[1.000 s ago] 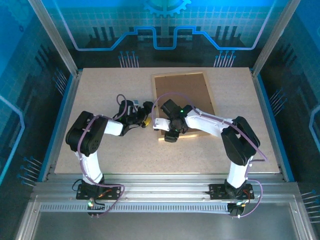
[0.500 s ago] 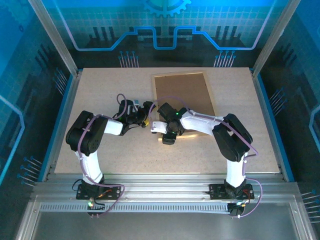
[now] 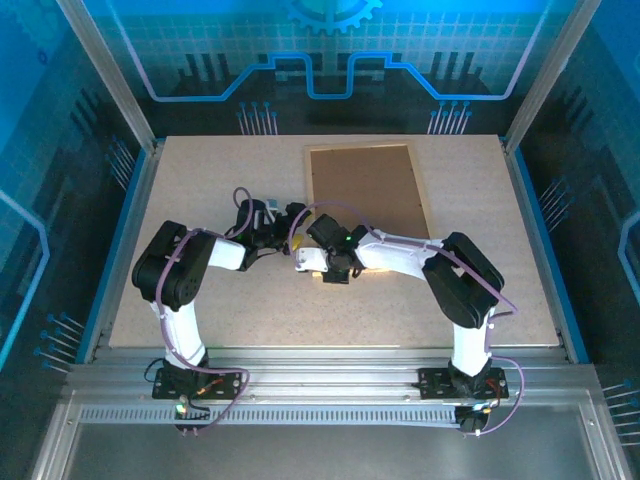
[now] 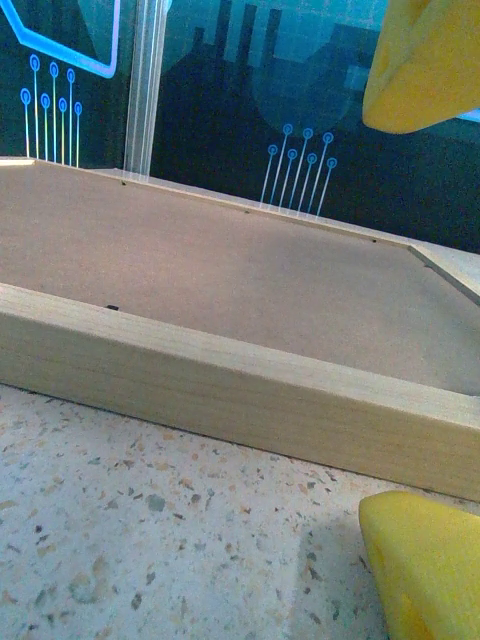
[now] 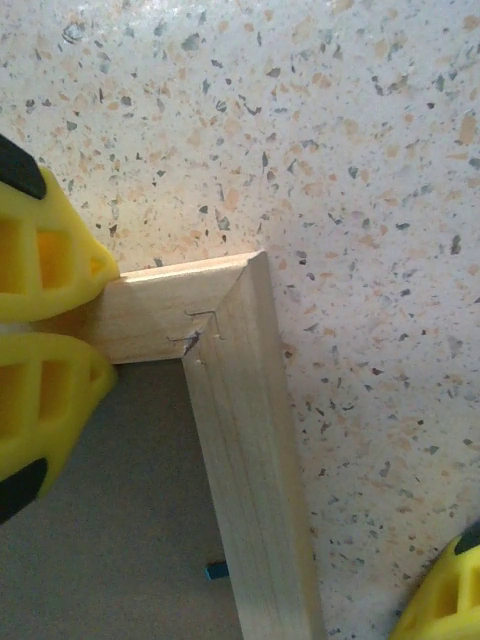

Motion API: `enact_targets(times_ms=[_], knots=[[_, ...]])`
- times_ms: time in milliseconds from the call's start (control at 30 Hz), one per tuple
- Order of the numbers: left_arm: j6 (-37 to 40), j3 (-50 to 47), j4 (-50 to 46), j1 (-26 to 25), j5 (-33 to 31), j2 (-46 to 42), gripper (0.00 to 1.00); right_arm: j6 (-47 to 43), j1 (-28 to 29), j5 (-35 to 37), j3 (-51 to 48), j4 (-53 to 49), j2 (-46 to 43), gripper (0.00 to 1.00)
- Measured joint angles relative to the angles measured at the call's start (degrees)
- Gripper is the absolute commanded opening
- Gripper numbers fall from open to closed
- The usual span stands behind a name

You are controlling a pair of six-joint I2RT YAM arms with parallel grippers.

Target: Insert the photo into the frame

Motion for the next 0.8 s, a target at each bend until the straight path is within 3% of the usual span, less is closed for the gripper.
enact_targets(times_ms=[800], knots=[[-1.5, -1.1, 4.3, -0.4, -0.1, 0.9, 0.94, 4.9, -3.1, -7.2, 2.1, -5.7, -5.1, 0.0]])
